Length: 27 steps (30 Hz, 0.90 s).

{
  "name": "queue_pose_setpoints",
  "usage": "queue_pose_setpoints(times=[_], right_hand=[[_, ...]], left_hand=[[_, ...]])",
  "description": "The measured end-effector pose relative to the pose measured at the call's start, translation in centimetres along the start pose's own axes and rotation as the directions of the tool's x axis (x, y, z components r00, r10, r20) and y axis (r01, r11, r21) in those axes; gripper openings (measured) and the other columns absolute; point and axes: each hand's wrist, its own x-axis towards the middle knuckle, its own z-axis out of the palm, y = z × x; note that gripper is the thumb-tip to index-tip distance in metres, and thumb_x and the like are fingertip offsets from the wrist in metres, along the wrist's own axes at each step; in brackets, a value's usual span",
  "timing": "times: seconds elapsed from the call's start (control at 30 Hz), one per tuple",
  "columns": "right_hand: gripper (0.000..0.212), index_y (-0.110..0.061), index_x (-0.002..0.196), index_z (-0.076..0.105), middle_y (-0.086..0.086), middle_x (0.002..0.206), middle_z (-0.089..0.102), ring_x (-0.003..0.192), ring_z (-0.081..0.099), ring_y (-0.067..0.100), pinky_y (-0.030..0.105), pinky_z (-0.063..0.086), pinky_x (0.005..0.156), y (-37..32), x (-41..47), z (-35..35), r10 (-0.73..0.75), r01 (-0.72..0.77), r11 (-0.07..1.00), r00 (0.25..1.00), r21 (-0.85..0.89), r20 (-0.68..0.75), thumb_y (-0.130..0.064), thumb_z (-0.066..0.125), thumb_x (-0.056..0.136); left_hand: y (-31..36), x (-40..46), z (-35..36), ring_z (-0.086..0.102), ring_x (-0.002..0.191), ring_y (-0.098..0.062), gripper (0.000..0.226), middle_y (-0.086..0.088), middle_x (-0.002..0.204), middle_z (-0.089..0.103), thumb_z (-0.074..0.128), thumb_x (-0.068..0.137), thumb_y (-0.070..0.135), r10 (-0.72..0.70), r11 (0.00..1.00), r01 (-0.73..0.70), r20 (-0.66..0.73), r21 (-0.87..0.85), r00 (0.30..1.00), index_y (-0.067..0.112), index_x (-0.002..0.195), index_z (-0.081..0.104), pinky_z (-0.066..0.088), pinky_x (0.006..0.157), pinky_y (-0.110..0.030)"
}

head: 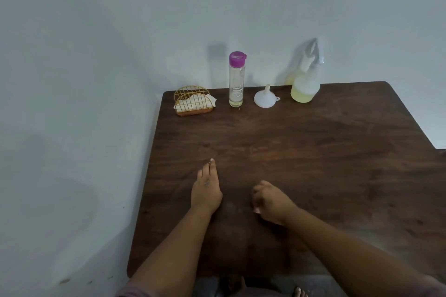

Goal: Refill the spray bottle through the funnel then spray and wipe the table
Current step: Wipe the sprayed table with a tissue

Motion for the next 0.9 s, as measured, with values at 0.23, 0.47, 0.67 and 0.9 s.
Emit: queue_pose_setpoints(times=[0.23,0.47,0.67,0.9], right_hand=[[0.008,-0.013,0.080,0.073,0.008,0.085,0.069,0.086,0.065,0.024,0.030,0.051,0.073,8.9,-5.3,-3.7,0.675,-0.609,0.724,0.723,0.325,-0.147,-0.019,0.070,0.076],[0.033,-0.003,0.103,0.053,0.023,0.110,0.057,0.104,0.056,0.039,0.036,0.046,0.083,5.5,-7.8,1.3,0.795,-0.708,0.595,0.587,0.380,-0.150,-0.023,0.063,0.080],[0.032,-0.006,0.112,0.053,0.011,0.116,0.047,0.105,0.054,0.032,0.030,0.041,0.083,-5.7,-4.6,4.8,0.377,-0.319,0.879,0.920,0.353,-0.107,-0.017,0.060,0.084],[0.027,-0.015,0.115,0.067,0.017,0.122,0.056,0.109,0.058,0.032,0.024,0.044,0.086,4.1,-4.3,-1.1,0.774,-0.353,0.550,0.555,0.757,-0.304,-0.014,0.060,0.089]], left_hand=[[2.4,-1.8,-0.1,0.042,0.126,-0.019,0.063,0.001,0.142,0.046,0.044,0.091,0.003,0.232,0.967,-0.243,-0.119,-0.079,0.965,0.017,0.151,0.031,0.042,0.102,-0.032],[2.5,-3.8,1.7,0.041,0.124,-0.019,0.062,0.000,0.141,0.043,0.044,0.092,0.005,0.261,0.964,-0.263,-0.045,-0.040,0.964,0.018,0.151,0.031,0.042,0.100,-0.031],[1.0,-4.7,1.8,0.041,0.123,-0.021,0.058,-0.001,0.139,0.044,0.045,0.091,0.008,0.178,0.983,-0.181,-0.065,-0.044,0.982,0.017,0.148,0.036,0.043,0.098,-0.032],[-0.6,-5.4,1.5,0.040,0.124,-0.019,0.052,0.000,0.137,0.045,0.046,0.097,0.018,0.144,0.988,-0.149,-0.107,-0.036,0.984,0.018,0.148,0.037,0.041,0.098,-0.032]])
